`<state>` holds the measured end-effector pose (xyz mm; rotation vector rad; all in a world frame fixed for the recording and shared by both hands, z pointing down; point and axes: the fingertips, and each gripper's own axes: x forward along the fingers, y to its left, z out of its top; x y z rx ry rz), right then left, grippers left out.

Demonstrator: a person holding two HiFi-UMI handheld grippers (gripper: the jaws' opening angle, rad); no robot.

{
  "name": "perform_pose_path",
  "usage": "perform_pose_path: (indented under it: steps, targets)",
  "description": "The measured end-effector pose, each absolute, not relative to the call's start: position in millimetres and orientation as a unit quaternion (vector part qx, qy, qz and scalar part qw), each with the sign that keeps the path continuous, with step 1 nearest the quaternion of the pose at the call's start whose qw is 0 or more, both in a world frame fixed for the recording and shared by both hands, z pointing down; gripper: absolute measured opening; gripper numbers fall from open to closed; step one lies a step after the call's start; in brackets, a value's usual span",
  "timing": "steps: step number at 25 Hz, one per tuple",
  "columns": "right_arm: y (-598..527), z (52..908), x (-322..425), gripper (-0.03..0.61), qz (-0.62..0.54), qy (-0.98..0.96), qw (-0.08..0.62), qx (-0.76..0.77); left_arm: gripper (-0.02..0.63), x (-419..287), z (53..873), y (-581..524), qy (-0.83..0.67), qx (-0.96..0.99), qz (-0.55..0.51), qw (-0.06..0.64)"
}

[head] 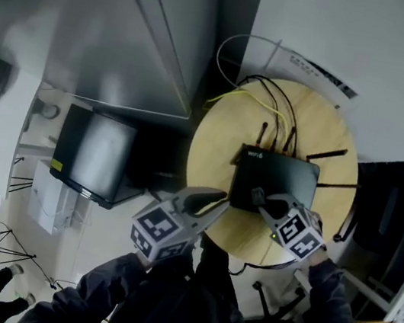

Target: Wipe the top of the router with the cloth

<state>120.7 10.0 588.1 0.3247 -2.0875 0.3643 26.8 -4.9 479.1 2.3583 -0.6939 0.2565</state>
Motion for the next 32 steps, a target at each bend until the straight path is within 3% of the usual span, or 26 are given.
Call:
perform_pose_path:
  steps: [6,14,32]
  targets:
    - [-71,592,166,0.064,0.143,-0.829,0.492,0.223,0.031,29,478,-3,-0.264,0.901,0.098,0.33]
    - [-104,604,174,0.066,0.116,-0.814,0.514,0.243,0.031,29,479,-4,-0.264,0.901,0.099,0.331]
    - [43,604,165,0.066,0.165,-0.827,0.517,0.146,0.031,34,479,-1,-0.251,0.904,0.098,0.333]
